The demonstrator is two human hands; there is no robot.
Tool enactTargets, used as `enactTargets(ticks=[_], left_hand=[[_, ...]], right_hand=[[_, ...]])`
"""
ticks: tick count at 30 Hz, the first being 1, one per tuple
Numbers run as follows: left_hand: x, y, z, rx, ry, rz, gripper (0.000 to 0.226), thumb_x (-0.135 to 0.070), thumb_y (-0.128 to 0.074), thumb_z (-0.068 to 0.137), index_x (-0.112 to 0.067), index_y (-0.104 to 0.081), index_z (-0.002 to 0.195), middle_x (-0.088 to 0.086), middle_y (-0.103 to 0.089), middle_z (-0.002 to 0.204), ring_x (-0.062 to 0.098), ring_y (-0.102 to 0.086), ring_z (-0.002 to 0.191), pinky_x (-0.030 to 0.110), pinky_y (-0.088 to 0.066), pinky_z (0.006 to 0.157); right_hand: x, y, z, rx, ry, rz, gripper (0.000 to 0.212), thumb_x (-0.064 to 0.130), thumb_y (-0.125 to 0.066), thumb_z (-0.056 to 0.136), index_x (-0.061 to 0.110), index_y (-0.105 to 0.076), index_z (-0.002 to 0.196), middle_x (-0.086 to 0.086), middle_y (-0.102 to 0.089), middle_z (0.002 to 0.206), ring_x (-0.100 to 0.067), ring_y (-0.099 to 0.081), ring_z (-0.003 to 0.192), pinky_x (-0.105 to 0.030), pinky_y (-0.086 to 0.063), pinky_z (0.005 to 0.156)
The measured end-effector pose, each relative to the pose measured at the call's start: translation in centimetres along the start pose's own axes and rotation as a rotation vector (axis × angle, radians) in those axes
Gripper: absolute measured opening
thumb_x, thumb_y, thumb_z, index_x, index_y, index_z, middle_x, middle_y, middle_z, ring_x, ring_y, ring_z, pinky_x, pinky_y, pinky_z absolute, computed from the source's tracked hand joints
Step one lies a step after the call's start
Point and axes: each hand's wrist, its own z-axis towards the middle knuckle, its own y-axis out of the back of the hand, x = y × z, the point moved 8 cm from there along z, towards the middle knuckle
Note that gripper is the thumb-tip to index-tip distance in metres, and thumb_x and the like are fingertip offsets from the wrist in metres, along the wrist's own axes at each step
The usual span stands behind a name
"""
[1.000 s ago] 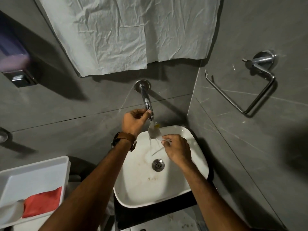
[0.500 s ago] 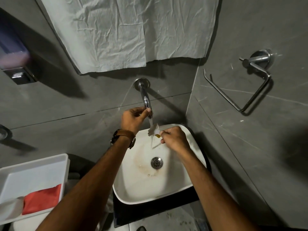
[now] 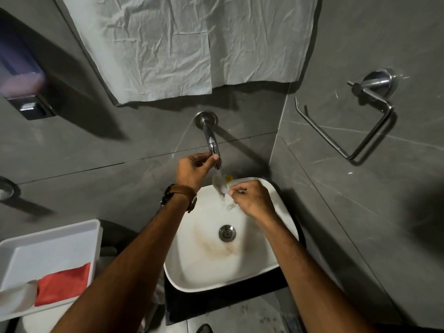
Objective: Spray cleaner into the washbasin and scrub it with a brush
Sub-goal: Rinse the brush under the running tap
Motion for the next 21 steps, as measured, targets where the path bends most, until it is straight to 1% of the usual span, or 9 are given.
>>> enactTargets(ticks=[2, 6, 8, 11, 14, 17, 19, 21], left_hand=[[-0.1, 0.0, 0.0, 0.003, 0.001, -0.007, 0.035, -0.034, -0.079, 0.081, -0.013, -0.075, 0.108, -0.002, -0.077, 0.101, 0.009, -0.072, 0.096, 0.032, -0.056, 0.095], [-0.1, -0.1, -0.2, 0.024, 0.012, -0.028, 0.037, -0.032, -0.078, 0.082, -0.01, -0.075, 0.11, 0.002, -0.077, 0.104, 0.01, -0.072, 0.098, 0.033, -0.055, 0.098], [-0.2, -0.2, -0.2, 0.029, 0.013, -0.029, 0.037, -0.032, -0.077, 0.083, -0.009, -0.075, 0.112, 0.003, -0.077, 0.105, 0.011, -0.072, 0.1, 0.033, -0.054, 0.099], [-0.2, -0.3, -0.2, 0.026, 0.017, -0.029, 0.037, -0.032, -0.077, 0.083, -0.009, -0.074, 0.112, 0.003, -0.077, 0.107, 0.011, -0.071, 0.101, 0.034, -0.054, 0.099], [0.0, -0.3, -0.3, 0.025, 0.019, -0.028, 0.036, -0.033, -0.077, 0.083, -0.011, -0.075, 0.111, 0.001, -0.077, 0.106, 0.01, -0.071, 0.101, 0.034, -0.054, 0.099], [0.3, -0.4, -0.1, 0.031, 0.021, -0.02, 0.036, -0.035, -0.076, 0.083, -0.012, -0.074, 0.111, 0.001, -0.076, 0.107, 0.011, -0.071, 0.102, 0.033, -0.054, 0.099], [0.5, -0.5, 0.1, 0.036, 0.024, 0.004, 0.038, -0.038, -0.075, 0.083, -0.012, -0.074, 0.111, 0.001, -0.076, 0.106, 0.013, -0.07, 0.102, 0.032, -0.054, 0.097], [0.6, -0.6, 0.5, 0.029, 0.023, 0.059, 0.039, -0.042, -0.075, 0.082, -0.012, -0.073, 0.107, -0.001, -0.074, 0.102, 0.014, -0.069, 0.098, 0.028, -0.055, 0.09]], right_hand=[[-0.1, 0.1, 0.0, -0.005, -0.002, 0.0, 0.018, 0.031, -0.07, 0.093, 0.02, -0.082, 0.1, 0.002, -0.08, 0.096, -0.016, -0.072, 0.089, -0.025, -0.053, 0.077], [-0.2, 0.5, 0.1, -0.028, -0.002, 0.022, 0.016, 0.03, -0.071, 0.091, 0.02, -0.083, 0.095, 0.004, -0.079, 0.09, -0.015, -0.071, 0.086, -0.019, -0.047, 0.068], [-0.3, 0.5, 0.1, -0.034, -0.008, 0.039, 0.015, 0.03, -0.071, 0.09, 0.021, -0.083, 0.092, 0.004, -0.079, 0.086, -0.015, -0.071, 0.085, -0.021, -0.047, 0.069], [-0.5, 0.5, 0.1, -0.035, -0.013, 0.042, 0.015, 0.03, -0.071, 0.089, 0.021, -0.083, 0.092, 0.004, -0.079, 0.087, -0.014, -0.071, 0.085, -0.021, -0.045, 0.07], [-0.6, 0.5, 0.1, -0.035, -0.01, 0.037, 0.015, 0.031, -0.071, 0.09, 0.021, -0.083, 0.092, 0.005, -0.079, 0.088, -0.011, -0.069, 0.084, -0.015, -0.042, 0.061], [-0.6, 0.5, 0.1, -0.04, -0.006, 0.045, 0.015, 0.031, -0.071, 0.09, 0.021, -0.083, 0.092, 0.006, -0.079, 0.086, -0.01, -0.068, 0.082, -0.009, -0.039, 0.059], [-0.7, 0.4, 0.1, -0.037, -0.01, 0.059, 0.015, 0.032, -0.072, 0.089, 0.022, -0.082, 0.092, 0.006, -0.079, 0.085, -0.01, -0.068, 0.081, -0.009, -0.039, 0.059], [-1.1, 0.1, 0.1, -0.027, -0.026, 0.057, 0.015, 0.033, -0.072, 0.089, 0.023, -0.082, 0.092, 0.005, -0.078, 0.084, -0.012, -0.068, 0.082, -0.01, -0.041, 0.059]])
